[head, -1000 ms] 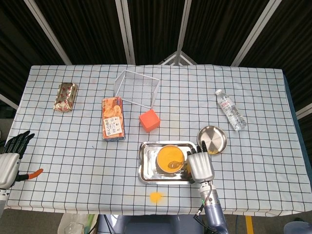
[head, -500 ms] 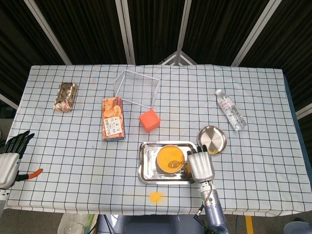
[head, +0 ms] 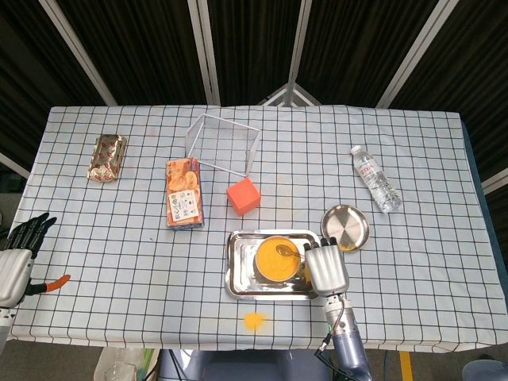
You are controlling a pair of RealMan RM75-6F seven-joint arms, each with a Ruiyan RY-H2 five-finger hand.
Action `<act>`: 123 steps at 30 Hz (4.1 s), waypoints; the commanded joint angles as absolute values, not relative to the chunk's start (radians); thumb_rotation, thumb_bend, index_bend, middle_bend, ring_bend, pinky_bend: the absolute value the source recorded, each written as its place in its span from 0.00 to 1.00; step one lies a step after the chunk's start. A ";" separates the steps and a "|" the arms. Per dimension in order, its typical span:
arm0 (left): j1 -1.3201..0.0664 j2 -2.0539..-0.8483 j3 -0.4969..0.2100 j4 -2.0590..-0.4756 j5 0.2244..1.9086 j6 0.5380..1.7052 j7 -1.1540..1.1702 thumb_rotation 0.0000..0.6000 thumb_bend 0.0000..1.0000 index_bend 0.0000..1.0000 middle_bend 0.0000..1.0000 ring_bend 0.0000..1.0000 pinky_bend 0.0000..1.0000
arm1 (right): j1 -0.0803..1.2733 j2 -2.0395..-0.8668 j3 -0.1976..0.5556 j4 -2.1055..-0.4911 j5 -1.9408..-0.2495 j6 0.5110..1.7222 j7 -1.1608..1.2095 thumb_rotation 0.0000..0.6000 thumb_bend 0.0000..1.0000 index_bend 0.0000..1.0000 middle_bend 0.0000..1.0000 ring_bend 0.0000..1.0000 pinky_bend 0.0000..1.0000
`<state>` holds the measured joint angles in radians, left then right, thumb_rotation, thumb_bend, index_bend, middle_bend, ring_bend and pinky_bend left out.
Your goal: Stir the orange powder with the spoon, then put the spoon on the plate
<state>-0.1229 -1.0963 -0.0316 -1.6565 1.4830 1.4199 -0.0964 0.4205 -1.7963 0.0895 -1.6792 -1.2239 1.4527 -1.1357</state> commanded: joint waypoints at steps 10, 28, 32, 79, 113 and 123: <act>-0.123 -1.095 -0.031 -1.656 1.485 1.419 -0.101 1.00 0.00 0.00 0.00 0.00 0.00 | 0.427 -1.779 0.094 -1.727 -1.223 1.453 -1.178 1.00 0.56 0.75 0.66 0.52 0.47; -0.123 -1.093 -0.029 -1.660 1.484 1.416 -0.100 1.00 0.00 0.00 0.00 0.00 0.00 | 0.422 -1.731 0.067 -1.825 -1.239 1.462 -1.232 1.00 0.61 0.81 0.71 0.55 0.49; -0.123 -1.093 -0.029 -1.660 1.484 1.418 -0.100 1.00 0.00 0.00 0.00 0.00 0.00 | 0.422 -1.737 0.069 -1.830 -1.241 1.461 -1.221 1.00 0.62 0.81 0.71 0.55 0.49; -0.125 -1.091 -0.029 -1.665 1.477 1.409 -0.100 1.00 0.00 0.00 0.00 0.00 0.00 | 0.427 -1.736 0.046 -1.710 -1.388 1.415 -1.131 1.00 0.63 0.83 0.72 0.56 0.50; -0.126 -1.086 -0.029 -1.673 1.469 1.399 -0.107 1.00 0.00 0.00 0.00 0.00 0.00 | 0.415 -1.733 0.087 -1.738 -1.419 1.404 -1.098 1.00 0.68 0.87 0.75 0.59 0.51; -0.127 -1.085 -0.030 -1.674 1.466 1.397 -0.112 1.00 0.00 0.00 0.00 0.00 0.00 | 0.425 -1.746 0.120 -1.734 -1.398 1.394 -1.092 1.00 0.68 0.88 0.75 0.59 0.51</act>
<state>-0.1267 -1.0850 -0.0300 -1.6739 1.4663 1.3971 -0.1116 0.4236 -1.7448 0.1177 -1.7328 -1.4006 1.3953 -1.0922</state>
